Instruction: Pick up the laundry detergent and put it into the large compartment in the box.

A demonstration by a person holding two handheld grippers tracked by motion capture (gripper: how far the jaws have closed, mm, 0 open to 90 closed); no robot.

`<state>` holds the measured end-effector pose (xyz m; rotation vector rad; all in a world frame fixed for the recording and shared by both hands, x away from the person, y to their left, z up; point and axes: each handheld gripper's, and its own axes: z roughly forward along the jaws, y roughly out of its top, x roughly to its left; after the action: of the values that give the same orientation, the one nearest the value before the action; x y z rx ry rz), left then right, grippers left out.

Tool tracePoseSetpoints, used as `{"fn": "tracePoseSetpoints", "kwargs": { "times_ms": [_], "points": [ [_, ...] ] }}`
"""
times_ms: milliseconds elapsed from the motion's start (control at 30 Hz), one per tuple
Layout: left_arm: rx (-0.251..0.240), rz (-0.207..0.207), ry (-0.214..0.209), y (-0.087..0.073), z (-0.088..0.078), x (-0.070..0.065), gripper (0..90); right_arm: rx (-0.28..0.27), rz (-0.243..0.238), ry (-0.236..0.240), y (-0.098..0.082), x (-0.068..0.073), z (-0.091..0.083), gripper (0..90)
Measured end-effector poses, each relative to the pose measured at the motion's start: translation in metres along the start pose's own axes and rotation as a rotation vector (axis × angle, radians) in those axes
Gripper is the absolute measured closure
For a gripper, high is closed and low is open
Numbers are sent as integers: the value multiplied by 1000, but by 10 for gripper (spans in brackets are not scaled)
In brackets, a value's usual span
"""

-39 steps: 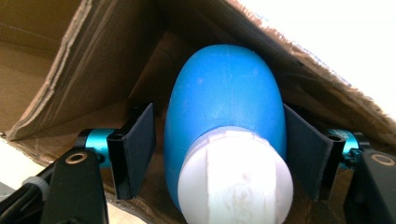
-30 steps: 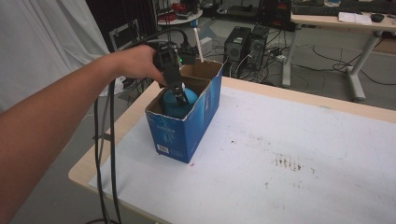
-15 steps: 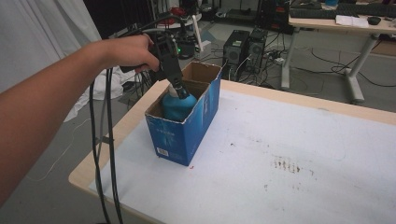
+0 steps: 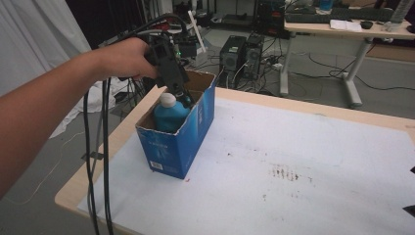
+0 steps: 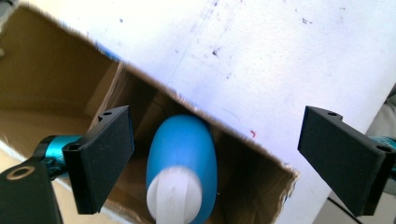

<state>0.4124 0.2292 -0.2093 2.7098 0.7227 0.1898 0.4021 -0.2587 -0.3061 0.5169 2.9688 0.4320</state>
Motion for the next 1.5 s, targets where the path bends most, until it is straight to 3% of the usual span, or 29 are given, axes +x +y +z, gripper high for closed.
{"fn": "tracePoseSetpoints", "kwargs": {
  "times_ms": [100,333,467,667,800,1067,1267,1500],
  "points": [
    [-2,15,19,9,1,-5,24,-5,3,2,0,0,-1,19],
    [-6,58,72,32,5,-18,16,-15,2,-1,-1,1,-2,19],
    [-6,104,59,45,6,-26,16,-20,3,-3,-2,1,-3,19],
    [-32,109,100,66,8,-38,17,-22,3,-5,-1,1,-3,19],
    [-50,122,69,80,12,-46,16,-26,1,-4,0,1,-2,19],
    [-46,132,48,101,26,-56,17,-27,6,-11,1,1,-2,19],
    [-38,179,26,115,40,-67,17,-32,1,-12,2,1,-1,19],
    [17,236,5,128,64,-77,16,-33,1,-11,4,2,1,19]
  ]
}}
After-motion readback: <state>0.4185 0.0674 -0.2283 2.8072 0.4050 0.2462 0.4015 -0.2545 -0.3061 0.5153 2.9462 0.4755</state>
